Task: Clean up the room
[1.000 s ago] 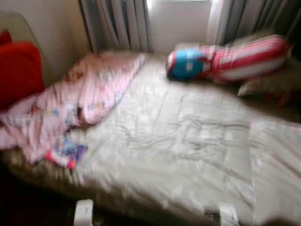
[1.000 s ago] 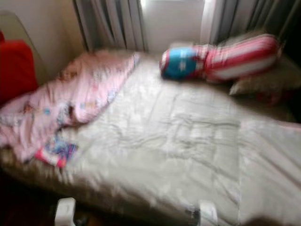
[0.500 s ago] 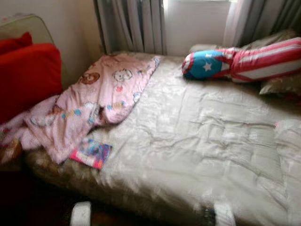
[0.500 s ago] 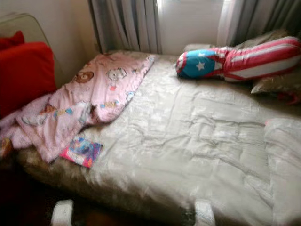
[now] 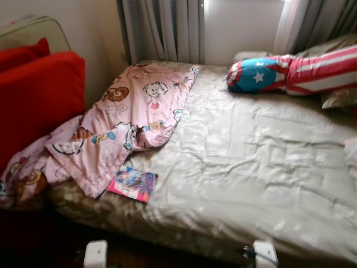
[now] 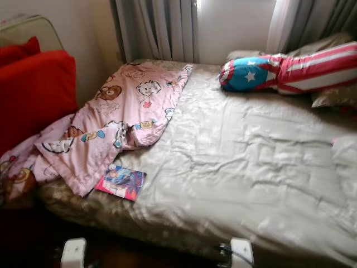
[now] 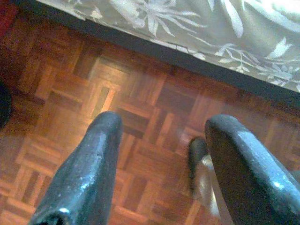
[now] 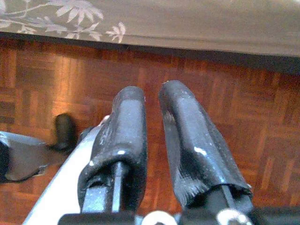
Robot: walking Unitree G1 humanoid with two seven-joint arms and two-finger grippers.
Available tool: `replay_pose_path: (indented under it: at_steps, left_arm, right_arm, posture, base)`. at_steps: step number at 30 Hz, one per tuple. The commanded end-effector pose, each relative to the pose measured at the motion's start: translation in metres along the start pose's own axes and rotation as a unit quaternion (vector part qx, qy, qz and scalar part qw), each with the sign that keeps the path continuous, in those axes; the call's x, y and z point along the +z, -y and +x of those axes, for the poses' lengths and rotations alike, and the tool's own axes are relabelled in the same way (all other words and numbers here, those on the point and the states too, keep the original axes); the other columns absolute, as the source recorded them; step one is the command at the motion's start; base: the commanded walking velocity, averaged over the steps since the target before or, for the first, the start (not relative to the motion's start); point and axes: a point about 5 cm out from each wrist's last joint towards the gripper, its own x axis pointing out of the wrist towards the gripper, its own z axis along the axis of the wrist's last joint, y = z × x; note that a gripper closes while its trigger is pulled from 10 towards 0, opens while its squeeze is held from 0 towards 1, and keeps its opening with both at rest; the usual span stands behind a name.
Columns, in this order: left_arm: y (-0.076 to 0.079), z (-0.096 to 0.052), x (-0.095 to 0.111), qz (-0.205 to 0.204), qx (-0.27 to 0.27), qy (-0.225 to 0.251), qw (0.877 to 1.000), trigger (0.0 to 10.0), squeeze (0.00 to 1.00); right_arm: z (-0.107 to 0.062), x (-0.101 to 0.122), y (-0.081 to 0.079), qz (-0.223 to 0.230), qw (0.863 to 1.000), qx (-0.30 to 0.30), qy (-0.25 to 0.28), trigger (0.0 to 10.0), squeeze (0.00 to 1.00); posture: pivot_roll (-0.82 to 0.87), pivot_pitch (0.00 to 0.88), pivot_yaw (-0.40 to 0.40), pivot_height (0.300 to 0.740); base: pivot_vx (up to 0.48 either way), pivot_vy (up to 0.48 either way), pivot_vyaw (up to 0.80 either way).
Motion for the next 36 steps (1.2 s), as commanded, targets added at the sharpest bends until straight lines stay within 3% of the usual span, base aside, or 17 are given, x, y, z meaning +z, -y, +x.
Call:
replay_pose_path:
  at_steps: [1, 27, 36]
  left_arm:
    - [-0.007, -0.001, 0.0, 0.004, 0.008, -0.005, 1.0, 10.0, 0.0]
    - [-0.006, 0.001, 0.006, 0.001, 0.01, 0.0, 1.0, 10.0, 0.0]
    - [-0.004, 0.005, 0.024, 0.0, 0.009, 0.018, 1.0, 10.0, 0.0]
  right_arm:
    - [0.001, 0.006, -0.007, 0.001, 1.0, 0.008, 0.008, 10.0, 0.0]
    - [0.002, 0.012, -0.008, -0.002, 1.0, 0.012, 0.014, 10.0, 0.0]
    - [0.003, 0.029, -0.013, -0.006, 0.999, 0.017, 0.031, 10.0, 0.0]
  posture:
    - [-0.02, 0.0, 0.011, 0.74]
    - [-0.01, 0.0, 0.004, 0.74]
    - [0.01, 0.0, 0.004, 0.74]
  base:
    - [0.0, 0.48, 0.0]
    - [0.0, 0.48, 0.0]
    - [0.0, 0.075, 0.0]
